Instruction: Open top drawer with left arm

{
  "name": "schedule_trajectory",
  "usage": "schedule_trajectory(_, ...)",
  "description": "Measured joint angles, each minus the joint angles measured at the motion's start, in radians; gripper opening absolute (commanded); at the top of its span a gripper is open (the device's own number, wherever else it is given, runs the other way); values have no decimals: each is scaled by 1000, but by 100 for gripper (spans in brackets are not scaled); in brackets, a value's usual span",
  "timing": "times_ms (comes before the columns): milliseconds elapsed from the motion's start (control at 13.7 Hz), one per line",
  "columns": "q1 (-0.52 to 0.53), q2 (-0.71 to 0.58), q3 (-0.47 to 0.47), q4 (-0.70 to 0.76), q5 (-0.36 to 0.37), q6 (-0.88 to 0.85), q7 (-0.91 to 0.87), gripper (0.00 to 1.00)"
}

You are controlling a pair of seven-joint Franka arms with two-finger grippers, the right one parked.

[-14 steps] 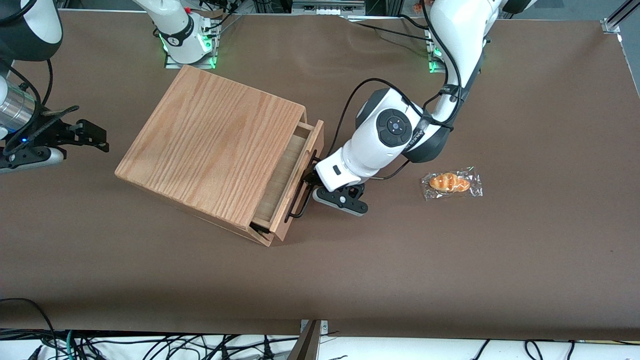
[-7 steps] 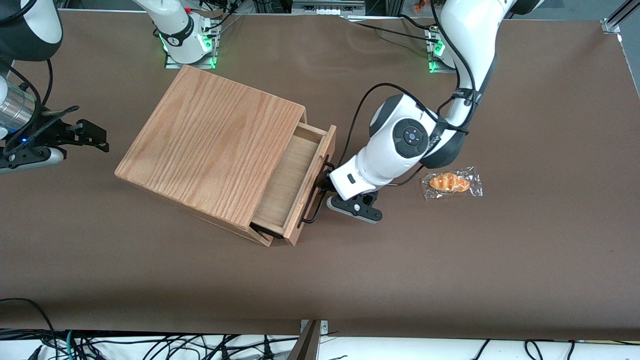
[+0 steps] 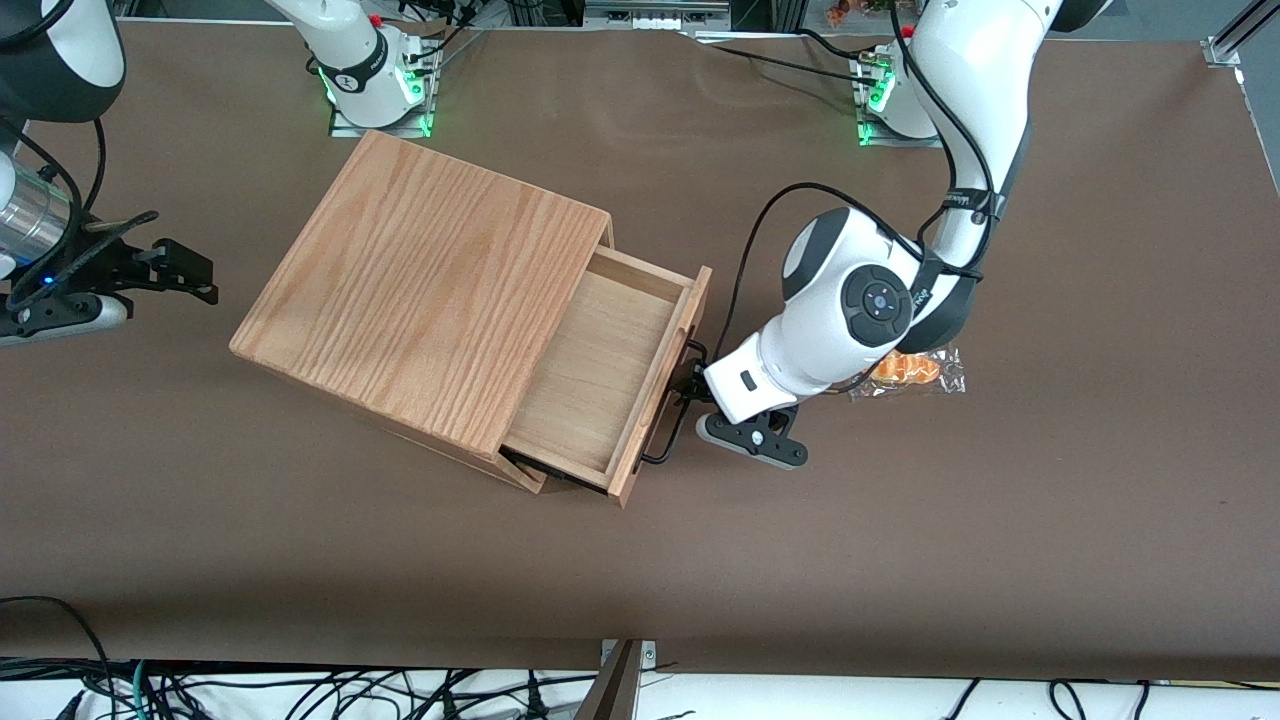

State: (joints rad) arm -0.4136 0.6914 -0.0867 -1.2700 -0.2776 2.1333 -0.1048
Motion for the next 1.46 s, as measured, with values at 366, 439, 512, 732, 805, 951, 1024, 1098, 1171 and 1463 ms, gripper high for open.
schedule_trajectory(366,15,-1,-2,0,0,-9,13,100)
schedule_trajectory(439,15,-2,-2,0,0,-12,13,100)
schedule_trajectory(512,16,-2,-2,2,0,-20,13,100)
schedule_trajectory(732,22,-6,-2,16,-8,-34,10,100)
schedule_trajectory(805,27,-11,-2,19,-17,-37,10,100)
schedule_trajectory(951,34,-21,-2,21,-26,-46,10,100)
schedule_trajectory(1024,37,-30,-2,25,-27,-67,10,100)
schedule_trajectory(1098,42,-43,-2,28,-27,-95,9,100)
schedule_trajectory(1171,52,-59,-1,33,-27,-130,9,100)
schedule_trajectory(1463,142,-165,9,44,-25,-337,10,100)
